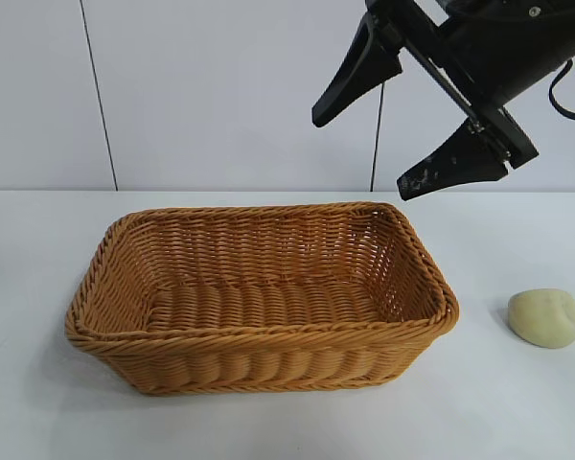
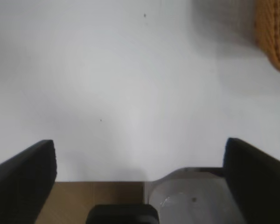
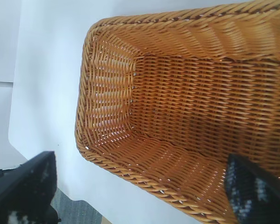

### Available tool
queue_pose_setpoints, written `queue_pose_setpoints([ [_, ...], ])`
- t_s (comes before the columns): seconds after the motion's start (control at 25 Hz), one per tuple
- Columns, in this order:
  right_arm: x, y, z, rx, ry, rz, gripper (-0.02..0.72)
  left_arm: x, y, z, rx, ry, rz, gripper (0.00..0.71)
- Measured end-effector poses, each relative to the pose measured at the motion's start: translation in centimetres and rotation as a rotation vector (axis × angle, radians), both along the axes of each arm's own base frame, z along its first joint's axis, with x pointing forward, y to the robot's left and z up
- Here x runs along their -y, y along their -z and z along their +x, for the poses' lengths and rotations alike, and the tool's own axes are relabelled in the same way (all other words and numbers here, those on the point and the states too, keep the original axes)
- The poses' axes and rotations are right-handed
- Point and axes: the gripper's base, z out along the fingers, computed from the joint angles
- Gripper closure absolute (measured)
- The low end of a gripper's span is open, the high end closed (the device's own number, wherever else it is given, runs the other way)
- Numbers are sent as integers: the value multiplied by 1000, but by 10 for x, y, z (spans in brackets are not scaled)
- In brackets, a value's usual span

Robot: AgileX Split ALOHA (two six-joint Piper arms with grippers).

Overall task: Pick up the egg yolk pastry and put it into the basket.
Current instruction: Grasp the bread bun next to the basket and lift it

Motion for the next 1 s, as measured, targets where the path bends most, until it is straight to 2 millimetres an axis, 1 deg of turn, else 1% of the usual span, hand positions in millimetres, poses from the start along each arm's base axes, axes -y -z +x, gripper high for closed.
queue_pose_setpoints([
  [0.04, 0, 0, 0, 0, 0, 0, 8, 0, 6, -12, 17, 0, -6, 15],
  [0.08, 0, 0, 0, 0, 0, 0, 8, 0, 6, -12, 17, 0, -6, 15],
  [0.2, 0, 0, 0, 0, 0, 0, 8, -3, 19, -41, 117, 0, -14, 15],
  [0.28, 0, 0, 0, 0, 0, 0, 8, -4, 24, -57, 201, 0, -20, 15],
  [0.4, 0, 0, 0, 0, 0, 0, 8, -5, 24, -74, 343, 1, -30, 15],
  [0.6, 0, 0, 0, 0, 0, 0, 8, -6, 16, -98, 522, 2, -51, 15],
  [0.84, 0, 0, 0, 0, 0, 0, 8, -8, 14, -110, 606, -28, -47, 15],
  [1.0, 0, 0, 0, 0, 0, -1, 8, -9, 14, -124, 698, -60, -40, 15],
])
